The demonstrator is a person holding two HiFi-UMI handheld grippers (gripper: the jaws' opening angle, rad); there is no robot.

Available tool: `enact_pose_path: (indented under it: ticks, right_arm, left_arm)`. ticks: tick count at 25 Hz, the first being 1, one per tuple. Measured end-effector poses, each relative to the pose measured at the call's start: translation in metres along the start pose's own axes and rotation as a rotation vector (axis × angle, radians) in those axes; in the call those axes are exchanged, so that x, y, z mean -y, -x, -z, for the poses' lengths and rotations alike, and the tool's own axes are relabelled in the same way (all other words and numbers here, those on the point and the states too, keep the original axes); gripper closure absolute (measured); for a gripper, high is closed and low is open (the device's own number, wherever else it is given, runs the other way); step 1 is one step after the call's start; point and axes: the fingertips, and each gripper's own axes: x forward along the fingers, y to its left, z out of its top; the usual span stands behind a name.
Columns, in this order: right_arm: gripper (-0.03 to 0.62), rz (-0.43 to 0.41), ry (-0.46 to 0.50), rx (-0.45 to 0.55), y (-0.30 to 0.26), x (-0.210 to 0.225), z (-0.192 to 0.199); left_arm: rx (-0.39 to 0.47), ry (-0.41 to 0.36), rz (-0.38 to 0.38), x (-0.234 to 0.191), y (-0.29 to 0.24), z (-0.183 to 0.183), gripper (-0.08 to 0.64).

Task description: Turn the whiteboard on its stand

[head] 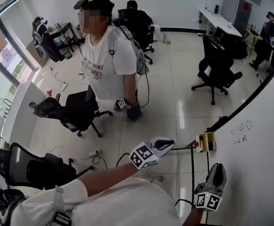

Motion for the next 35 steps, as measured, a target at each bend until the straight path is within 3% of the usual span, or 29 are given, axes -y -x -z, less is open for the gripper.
enact_pose_path:
  ticks: [8, 15, 19, 26, 35]
  right_arm:
    - [0.522, 0.103, -0.006, 0.023, 0.016, 0.014, -0.005]
    - [0.522, 0.255, 0.007, 0.014, 0.048, 0.027, -0.008]
    - [0.522, 0.301, 0.012, 0.013, 0.038, 0.023, -0.008]
    - [0.522, 0.433, 0.067, -0.045, 0.024, -0.005, -0.011]
    - [0.522, 0.652, 0.121, -0.027, -0.004, -0.03, -0.017]
  left_arm:
    - [-0.029, -0.036, 0.114, 0.014, -0.03, -0.007, 0.515]
    - [-0.046, -0.061, 0.238, 0.021, -0.058, -0.015, 0.515]
    - [-0.036, -0.083, 0.28, 0.006, -0.065, -0.029, 0.515]
    - [-0.038, -0.091, 0.452, -0.009, -0.078, -0.046, 0.515]
    - [-0.075, -0.103, 0.601, -0.054, -0.094, -0.046, 0.516]
